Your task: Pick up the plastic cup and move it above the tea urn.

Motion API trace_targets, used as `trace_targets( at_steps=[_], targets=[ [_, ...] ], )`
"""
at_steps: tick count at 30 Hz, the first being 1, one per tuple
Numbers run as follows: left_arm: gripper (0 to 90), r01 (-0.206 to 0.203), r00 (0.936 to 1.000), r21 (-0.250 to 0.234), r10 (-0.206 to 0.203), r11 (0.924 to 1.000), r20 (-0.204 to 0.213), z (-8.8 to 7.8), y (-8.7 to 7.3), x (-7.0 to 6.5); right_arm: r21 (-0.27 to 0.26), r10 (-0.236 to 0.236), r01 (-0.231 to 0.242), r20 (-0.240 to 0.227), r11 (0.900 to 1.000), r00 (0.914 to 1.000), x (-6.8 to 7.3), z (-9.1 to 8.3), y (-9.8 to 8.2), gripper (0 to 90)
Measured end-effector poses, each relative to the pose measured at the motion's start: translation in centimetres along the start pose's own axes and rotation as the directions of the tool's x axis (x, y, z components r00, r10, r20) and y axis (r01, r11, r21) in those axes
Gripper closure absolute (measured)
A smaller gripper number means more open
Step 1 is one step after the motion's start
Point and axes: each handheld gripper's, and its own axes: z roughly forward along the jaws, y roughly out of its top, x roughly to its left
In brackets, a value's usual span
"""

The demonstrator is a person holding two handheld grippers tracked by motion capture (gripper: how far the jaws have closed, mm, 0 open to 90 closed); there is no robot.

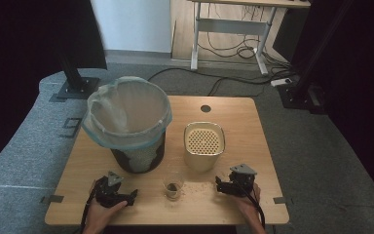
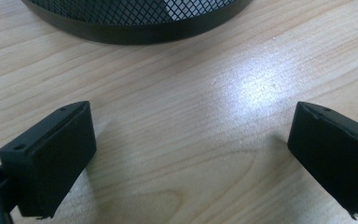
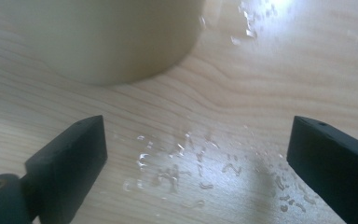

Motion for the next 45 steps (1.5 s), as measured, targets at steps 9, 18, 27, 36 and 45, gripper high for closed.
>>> trace_targets(
  at_steps=[9,18,27,36,45],
  targets=[
    [6.0,-0.010,0.9999,-0.016,0.010,0.9998,0.010,-0.5,-0.5,-0.2,-0.120,-0.065,0.048,-0.138,0.992,0.9882,3.0,-2.6,0.0,14.2],
    [6.5,-0.014,0.9998,-0.016,0.014,0.9998,0.014,-0.4,-0.4,-0.2,-0.167,-0.090,0.035,-0.330,0.985,0.9396,6.9,-3.0,0.2,15.8],
    [6.4,-0.018,0.9997,-0.015,0.019,0.9997,0.018,-0.4,-0.4,-0.3,-0.193,-0.164,0.090,-0.410,0.977,0.8971,10.1,-2.8,0.5,17.0],
    [5.8,-0.017,0.9997,-0.012,0.017,0.9998,0.015,-0.4,-0.4,-0.3,-0.213,-0.224,0.140,-0.449,0.967,0.8649,13.8,-0.8,1.4,18.9],
    [5.9,-0.016,0.9998,-0.013,0.016,0.9998,0.014,-0.4,-0.4,-0.3,-0.247,-0.285,0.199,-0.389,0.948,0.8761,15.0,0.0,1.9,34.1]
  ],
)
